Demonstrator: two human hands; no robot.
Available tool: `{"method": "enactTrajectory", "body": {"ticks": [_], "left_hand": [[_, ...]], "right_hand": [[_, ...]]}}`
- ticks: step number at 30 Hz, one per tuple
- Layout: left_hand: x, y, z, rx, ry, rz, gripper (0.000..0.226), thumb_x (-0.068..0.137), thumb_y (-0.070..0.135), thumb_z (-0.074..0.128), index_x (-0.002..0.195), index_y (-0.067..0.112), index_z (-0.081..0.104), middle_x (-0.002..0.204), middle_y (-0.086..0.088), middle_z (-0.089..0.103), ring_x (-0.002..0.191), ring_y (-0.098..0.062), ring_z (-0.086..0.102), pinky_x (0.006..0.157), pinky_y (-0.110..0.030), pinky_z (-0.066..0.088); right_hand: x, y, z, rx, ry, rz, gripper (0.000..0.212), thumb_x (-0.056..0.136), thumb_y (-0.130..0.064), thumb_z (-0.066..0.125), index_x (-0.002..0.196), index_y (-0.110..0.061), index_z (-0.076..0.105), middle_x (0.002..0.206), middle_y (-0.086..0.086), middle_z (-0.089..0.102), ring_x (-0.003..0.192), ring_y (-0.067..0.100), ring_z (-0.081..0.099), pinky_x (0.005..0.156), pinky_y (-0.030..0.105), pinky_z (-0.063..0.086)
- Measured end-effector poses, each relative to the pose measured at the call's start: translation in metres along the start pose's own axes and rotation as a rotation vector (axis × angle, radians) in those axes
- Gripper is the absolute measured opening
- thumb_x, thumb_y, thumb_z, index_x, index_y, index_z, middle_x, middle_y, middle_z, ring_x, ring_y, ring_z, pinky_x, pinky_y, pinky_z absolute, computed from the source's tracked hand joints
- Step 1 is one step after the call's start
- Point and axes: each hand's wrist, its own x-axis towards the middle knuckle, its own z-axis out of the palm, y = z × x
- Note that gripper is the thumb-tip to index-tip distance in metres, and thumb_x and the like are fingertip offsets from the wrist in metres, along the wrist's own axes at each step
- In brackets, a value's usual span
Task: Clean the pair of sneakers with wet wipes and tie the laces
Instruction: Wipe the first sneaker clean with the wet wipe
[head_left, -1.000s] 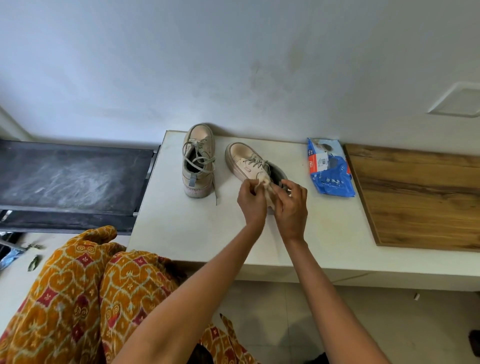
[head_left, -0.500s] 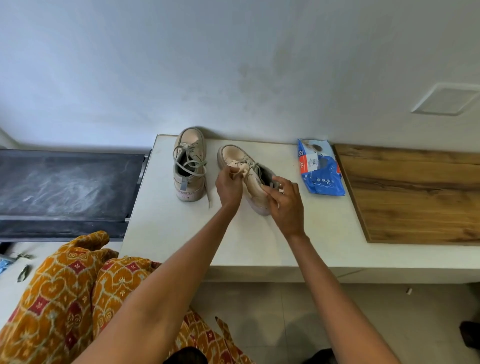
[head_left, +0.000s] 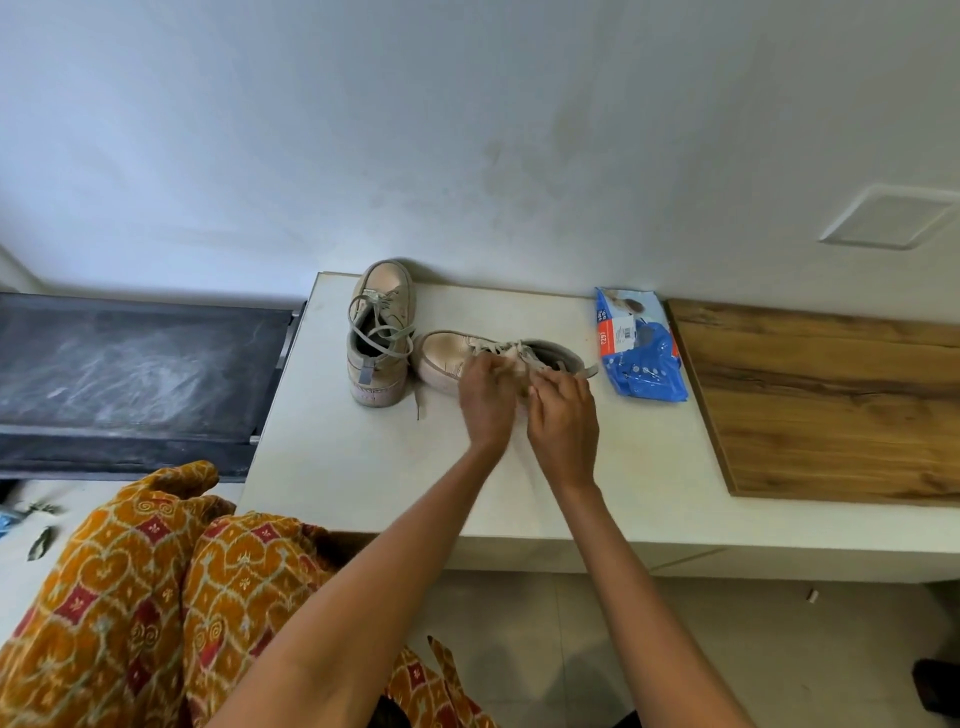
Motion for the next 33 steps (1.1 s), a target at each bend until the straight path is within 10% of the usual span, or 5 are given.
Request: {"method": "enactTrajectory", "body": {"ticks": [14,33], "left_hand": [[0.048,-0.033,-0.045,0.217,0.098,0.033,0.015,0.081,-0.004,0.049,0.082,0.004,0.062,0.091,-0.008,0.061,0.082,-0.025,0.056,0.06,-0.027,0.035],[0.0,-0.007,-0.004,0.079,-0.127,0.289,0.008,0.092,0.009,0.056,0.098,0.009,0.06,0.093,-0.001,0.057,0.084,-0.013,0.05,0.068,-0.025,0.047]], "right_hand": [[-0.005,0.006,0.01,-0.12,0.013,-0.003,0.033,0.097,-0.018,0.044,0.127,-0.008,0.053,0.122,0.009,0.058,0.117,0.022,0.048,0.108,0.036,0.036],[-0.002,0.007,0.017,-0.088,0.045,0.006,0.035,0.096,-0.022,0.044,0.125,-0.007,0.056,0.119,0.011,0.062,0.114,0.026,0.055,0.099,0.041,0.047]]}}
